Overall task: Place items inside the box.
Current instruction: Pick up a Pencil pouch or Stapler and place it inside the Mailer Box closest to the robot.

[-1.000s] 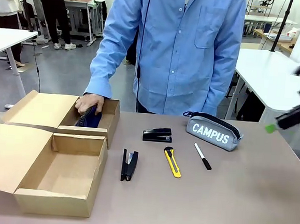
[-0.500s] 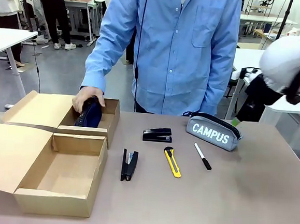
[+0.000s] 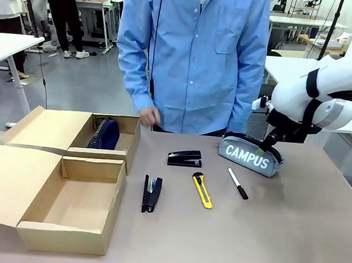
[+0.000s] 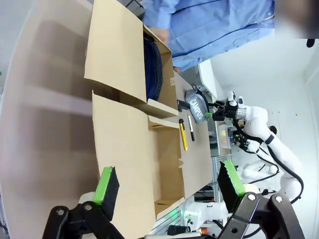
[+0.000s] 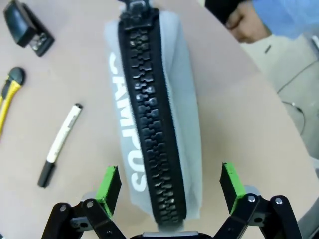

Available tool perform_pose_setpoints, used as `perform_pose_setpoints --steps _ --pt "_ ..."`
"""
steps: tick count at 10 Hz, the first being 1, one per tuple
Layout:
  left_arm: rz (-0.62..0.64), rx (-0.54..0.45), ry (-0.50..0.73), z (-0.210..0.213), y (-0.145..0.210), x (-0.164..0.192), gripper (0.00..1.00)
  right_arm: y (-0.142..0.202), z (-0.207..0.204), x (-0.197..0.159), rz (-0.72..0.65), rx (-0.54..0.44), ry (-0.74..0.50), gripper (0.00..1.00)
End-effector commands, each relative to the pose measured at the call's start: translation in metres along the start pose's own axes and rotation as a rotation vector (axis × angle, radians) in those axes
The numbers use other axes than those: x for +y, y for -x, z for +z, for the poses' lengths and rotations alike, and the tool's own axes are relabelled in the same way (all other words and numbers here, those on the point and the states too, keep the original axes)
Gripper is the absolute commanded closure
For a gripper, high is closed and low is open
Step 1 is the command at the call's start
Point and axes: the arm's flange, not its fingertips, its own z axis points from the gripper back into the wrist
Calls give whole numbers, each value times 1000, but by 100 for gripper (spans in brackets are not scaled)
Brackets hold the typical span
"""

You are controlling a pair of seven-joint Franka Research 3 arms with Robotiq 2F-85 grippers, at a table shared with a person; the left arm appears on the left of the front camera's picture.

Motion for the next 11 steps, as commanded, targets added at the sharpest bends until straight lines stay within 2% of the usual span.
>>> perform_pose_setpoints --steps 1,4,5,6,7,8,9,10,11 --pt "-22 -16 24 0 0 -1 0 -3 -3 0 -37 -3 57 0" --pt "-22 -16 24 0 0 -1 0 4 -16 0 -40 -21 20 0" --pt "-22 -16 24 0 0 -1 0 5 -18 0 -29 -39 8 17" --pt "-22 -16 24 0 0 -1 0 6 -18 -1 -25 -41 -34 60" --pt "-22 -16 24 0 0 -1 0 6 -19 -1 -25 -41 -37 77" --pt "-22 -16 24 0 0 -1 0 7 -19 -1 -24 -38 -41 100" --pt "-22 -16 24 0 0 -1 0 8 -19 -1 -24 -35 -44 76" --pt "-22 -16 24 0 0 -1 0 8 -19 0 -20 -37 -44 100" --pt "-22 -16 24 0 0 -1 0 8 -18 1 -19 -35 -45 100"
